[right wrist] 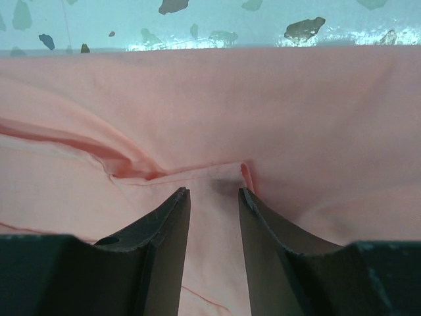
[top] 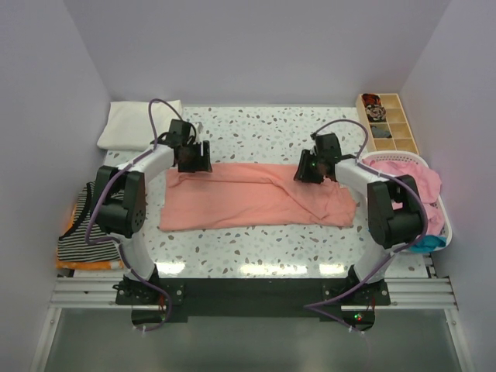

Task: Fold and stack the t-shirts
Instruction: Fold the other side of the tshirt into a rectangle

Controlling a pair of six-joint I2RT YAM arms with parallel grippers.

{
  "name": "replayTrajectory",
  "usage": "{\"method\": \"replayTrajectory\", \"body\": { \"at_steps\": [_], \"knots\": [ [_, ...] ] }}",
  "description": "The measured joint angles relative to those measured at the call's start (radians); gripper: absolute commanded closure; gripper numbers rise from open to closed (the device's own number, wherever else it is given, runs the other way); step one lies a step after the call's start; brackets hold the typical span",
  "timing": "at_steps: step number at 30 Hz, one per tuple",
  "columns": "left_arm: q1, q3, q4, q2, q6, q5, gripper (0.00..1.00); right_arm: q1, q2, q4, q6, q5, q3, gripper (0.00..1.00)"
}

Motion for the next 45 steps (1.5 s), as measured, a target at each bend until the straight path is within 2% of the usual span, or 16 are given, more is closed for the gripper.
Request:
{"method": "replayTrajectory", "body": {
  "at_steps": [18, 25, 28, 32, 40, 45],
  "knots": [
    [0.000, 0.000, -0.007, 0.015, 0.008, -0.005, 0.31, 0.000, 0.009, -0.007, -0.050, 0.028, 0.025, 0.61],
    [0.000, 0.000, -0.007, 0.021, 0.008, -0.005, 0.31, 0.000, 0.060, -0.007, -0.064, 0.032, 0.041, 0.62],
    [0.000, 0.000, -0.008, 0.023, 0.008, -0.005, 0.31, 0.000, 0.071, -0.009, -0.066, 0.032, 0.041, 0.72],
    [0.000, 0.000, -0.008, 0.024, 0.008, -0.005, 0.31, 0.000, 0.071, -0.010, -0.073, 0.032, 0.041, 1.00],
    [0.000, 0.000, -0.009, 0.030, 0.008, -0.005, 0.31, 0.000, 0.056, -0.011, -0.080, 0.026, 0.039, 1.00],
    [0.000, 0.000, -0.009, 0.030, 0.008, -0.005, 0.31, 0.000, -0.063, -0.023, -0.078, -0.005, 0.003, 1.00]
  ]
}}
